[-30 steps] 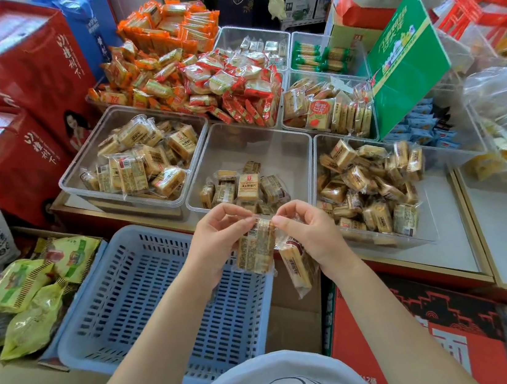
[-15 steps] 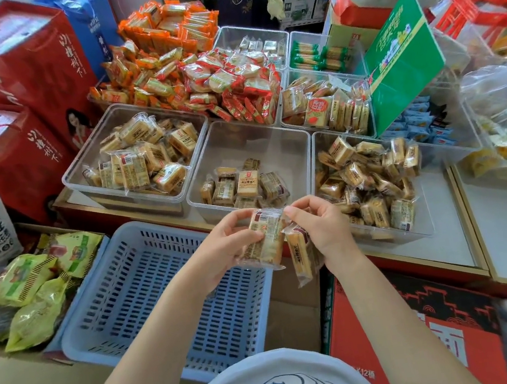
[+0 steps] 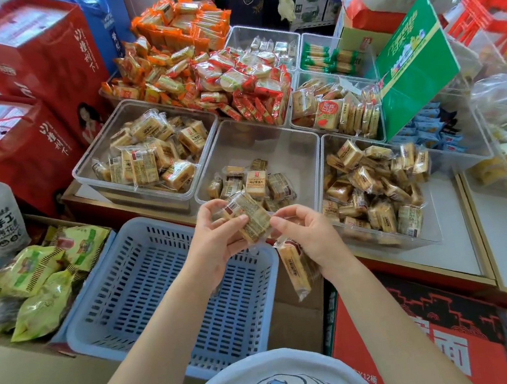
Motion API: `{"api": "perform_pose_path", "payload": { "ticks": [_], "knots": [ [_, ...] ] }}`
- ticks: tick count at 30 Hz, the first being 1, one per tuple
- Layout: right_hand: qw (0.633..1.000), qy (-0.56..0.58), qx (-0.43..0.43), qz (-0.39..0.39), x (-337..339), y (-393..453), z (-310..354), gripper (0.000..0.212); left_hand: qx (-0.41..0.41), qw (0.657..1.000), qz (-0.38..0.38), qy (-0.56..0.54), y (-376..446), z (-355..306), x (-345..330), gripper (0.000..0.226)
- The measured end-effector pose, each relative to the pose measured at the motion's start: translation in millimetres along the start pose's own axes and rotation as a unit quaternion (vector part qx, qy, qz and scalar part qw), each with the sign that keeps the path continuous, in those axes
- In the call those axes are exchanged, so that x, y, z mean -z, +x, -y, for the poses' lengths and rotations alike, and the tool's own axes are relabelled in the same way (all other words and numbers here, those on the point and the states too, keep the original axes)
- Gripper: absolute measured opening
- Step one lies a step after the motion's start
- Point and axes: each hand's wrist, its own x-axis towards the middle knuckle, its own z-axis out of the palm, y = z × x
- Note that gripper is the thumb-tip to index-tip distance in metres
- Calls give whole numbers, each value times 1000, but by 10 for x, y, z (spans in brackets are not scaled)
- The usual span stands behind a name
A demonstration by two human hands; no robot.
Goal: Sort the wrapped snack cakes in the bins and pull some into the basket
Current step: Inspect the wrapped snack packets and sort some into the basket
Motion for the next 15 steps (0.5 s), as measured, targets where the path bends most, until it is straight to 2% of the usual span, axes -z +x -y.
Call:
{"api": "perform_pose_path", "payload": {
  "ticks": [7, 12, 14, 15],
  "knots": [
    [999, 20, 28, -19, -54, 55, -23, 10, 7, 999, -30, -39, -9, 35, -21, 39],
    [999, 19, 27, -31, -74, 54, -38, 3, 31, 997, -46, -55, -7, 33, -31, 51],
    [999, 14, 26, -36, -74, 41, -48, 2, 26, 999, -46, -4, -13, 44, -31, 56],
    [999, 8, 25, -40, -77, 34, -53, 4, 9, 997, -40, 60, -15, 46, -25, 59]
  ]
}}
